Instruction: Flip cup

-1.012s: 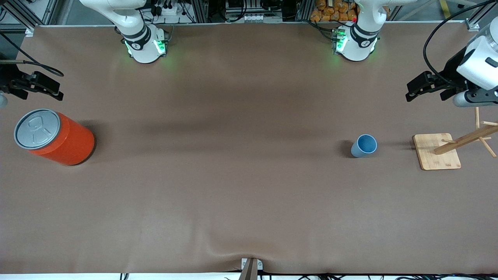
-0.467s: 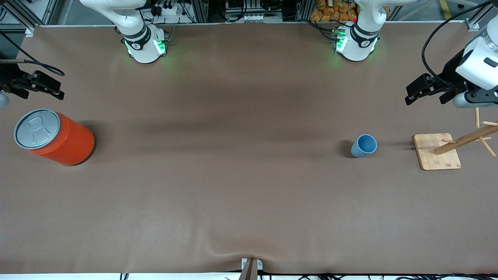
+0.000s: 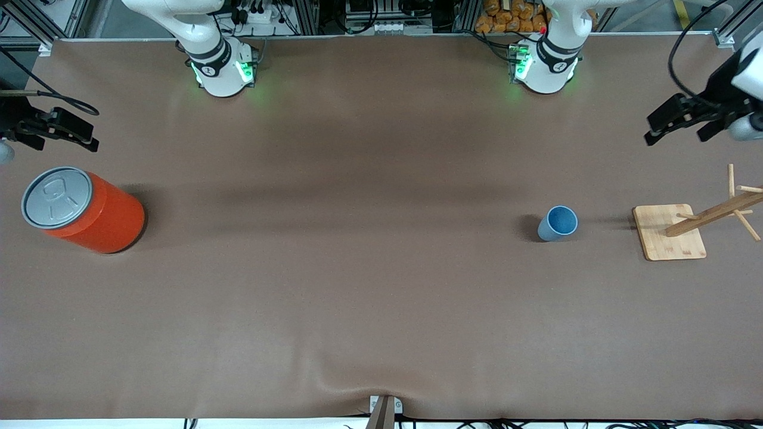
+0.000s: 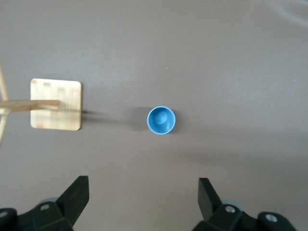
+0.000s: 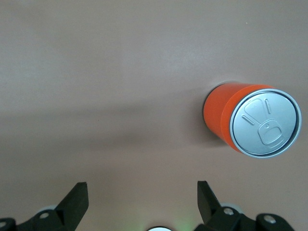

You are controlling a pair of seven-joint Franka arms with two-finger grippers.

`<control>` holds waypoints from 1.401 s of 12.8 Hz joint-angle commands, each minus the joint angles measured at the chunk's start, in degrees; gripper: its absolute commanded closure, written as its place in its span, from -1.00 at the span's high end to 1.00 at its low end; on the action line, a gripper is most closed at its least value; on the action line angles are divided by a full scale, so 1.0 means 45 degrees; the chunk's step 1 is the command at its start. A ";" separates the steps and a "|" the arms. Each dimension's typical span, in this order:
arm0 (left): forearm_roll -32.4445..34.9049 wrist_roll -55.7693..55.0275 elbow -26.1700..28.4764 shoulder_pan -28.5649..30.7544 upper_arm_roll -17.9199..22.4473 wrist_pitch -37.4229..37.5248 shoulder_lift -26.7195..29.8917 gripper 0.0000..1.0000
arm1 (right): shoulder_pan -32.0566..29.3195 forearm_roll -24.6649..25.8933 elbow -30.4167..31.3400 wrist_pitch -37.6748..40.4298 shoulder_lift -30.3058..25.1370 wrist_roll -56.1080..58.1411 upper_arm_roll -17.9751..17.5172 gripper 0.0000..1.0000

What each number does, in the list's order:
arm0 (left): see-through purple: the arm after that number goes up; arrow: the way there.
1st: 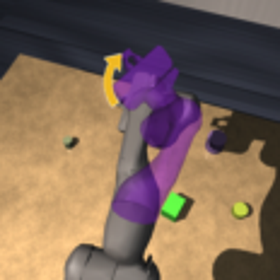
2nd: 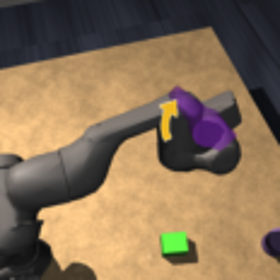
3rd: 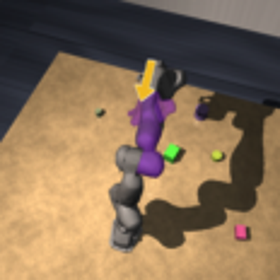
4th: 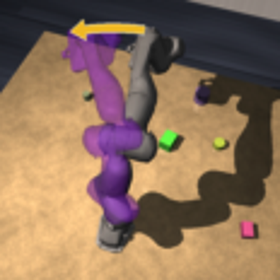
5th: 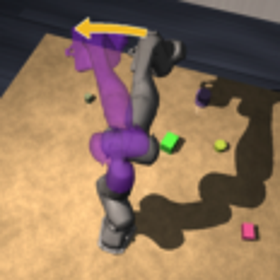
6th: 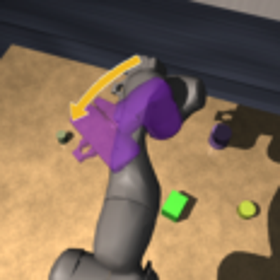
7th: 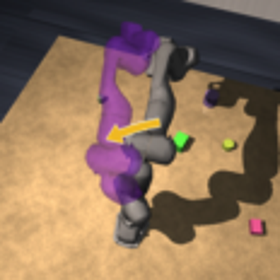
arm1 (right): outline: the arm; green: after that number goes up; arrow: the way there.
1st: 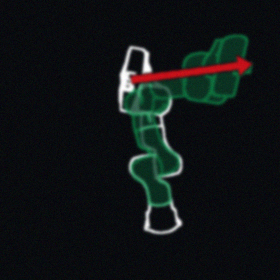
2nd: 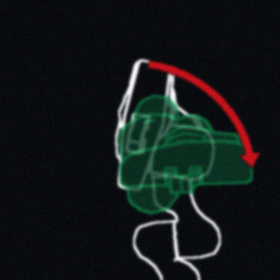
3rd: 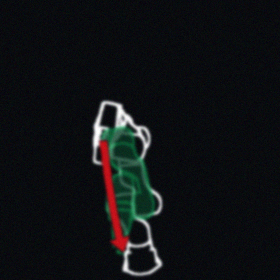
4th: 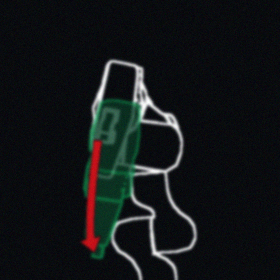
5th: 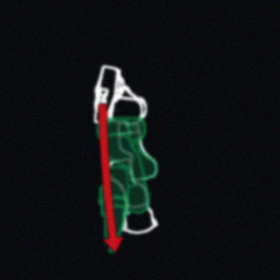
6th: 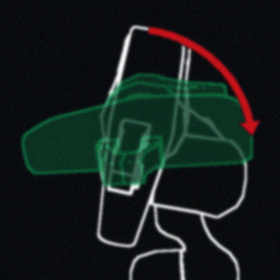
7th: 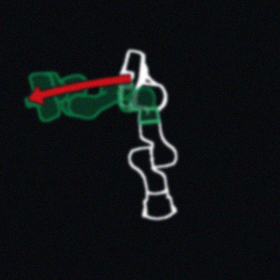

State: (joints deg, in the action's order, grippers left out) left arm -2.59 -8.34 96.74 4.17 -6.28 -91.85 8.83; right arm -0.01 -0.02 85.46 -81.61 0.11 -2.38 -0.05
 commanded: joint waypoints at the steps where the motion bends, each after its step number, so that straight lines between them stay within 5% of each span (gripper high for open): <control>1: 0.0302 0.0562 0.0201 0.0400 -0.0089 0.0137 0.0401 1.00 | 0.0021 -0.0289 -0.0084 0.0168 -0.0122 0.0119 0.0071 1.00; 18: 0.0927 0.0525 -0.1614 0.0226 -0.0851 0.1815 -0.0556 1.00 | -0.0018 -0.0348 -0.0084 0.0187 -0.0122 0.0100 0.0071 1.00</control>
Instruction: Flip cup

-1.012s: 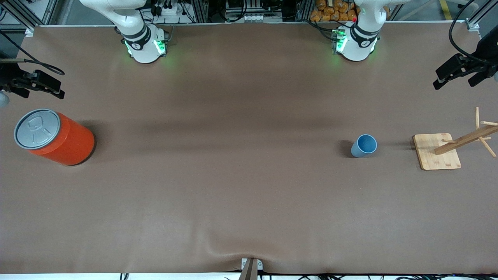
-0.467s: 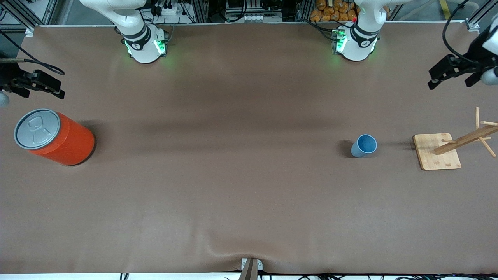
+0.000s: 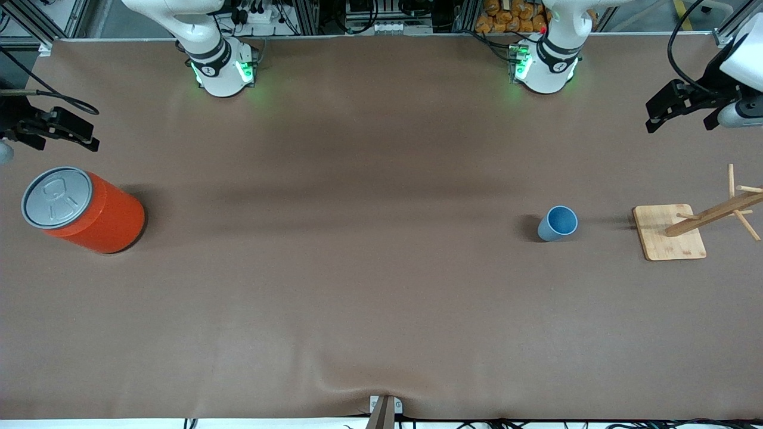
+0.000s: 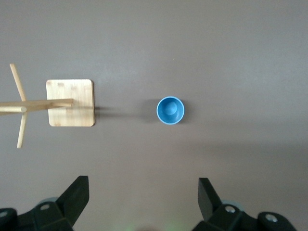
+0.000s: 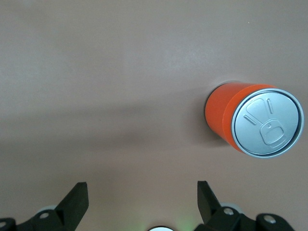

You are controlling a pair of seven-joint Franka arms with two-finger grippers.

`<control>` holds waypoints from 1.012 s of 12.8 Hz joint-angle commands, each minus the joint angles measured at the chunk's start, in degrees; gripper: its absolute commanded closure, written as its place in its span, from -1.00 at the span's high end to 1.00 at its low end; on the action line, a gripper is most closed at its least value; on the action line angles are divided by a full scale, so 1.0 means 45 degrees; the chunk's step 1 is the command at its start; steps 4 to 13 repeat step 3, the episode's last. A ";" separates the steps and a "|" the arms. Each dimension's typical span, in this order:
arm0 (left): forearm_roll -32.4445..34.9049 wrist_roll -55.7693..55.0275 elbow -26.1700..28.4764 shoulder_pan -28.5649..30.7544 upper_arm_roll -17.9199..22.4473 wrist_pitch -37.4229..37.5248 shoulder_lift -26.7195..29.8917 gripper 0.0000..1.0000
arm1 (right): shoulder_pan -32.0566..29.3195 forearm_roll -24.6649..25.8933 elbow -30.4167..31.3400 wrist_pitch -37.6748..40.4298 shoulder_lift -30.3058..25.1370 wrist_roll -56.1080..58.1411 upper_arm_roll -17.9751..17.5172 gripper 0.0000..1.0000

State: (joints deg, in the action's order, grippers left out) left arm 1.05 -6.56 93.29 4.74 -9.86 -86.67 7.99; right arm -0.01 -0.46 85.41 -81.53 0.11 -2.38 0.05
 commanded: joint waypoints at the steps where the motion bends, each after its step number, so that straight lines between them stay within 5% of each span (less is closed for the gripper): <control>1: 0.0118 0.0129 -0.0964 0.0100 -0.0036 0.0744 -0.0466 1.00 | -0.0036 -0.0250 -0.0073 0.0169 -0.0122 0.0119 0.0048 1.00; 13: 0.0118 0.0168 -0.1004 0.0100 -0.0036 0.0939 -0.0467 1.00 | -0.0017 -0.0250 -0.0073 0.0169 -0.0122 0.0119 0.0048 1.00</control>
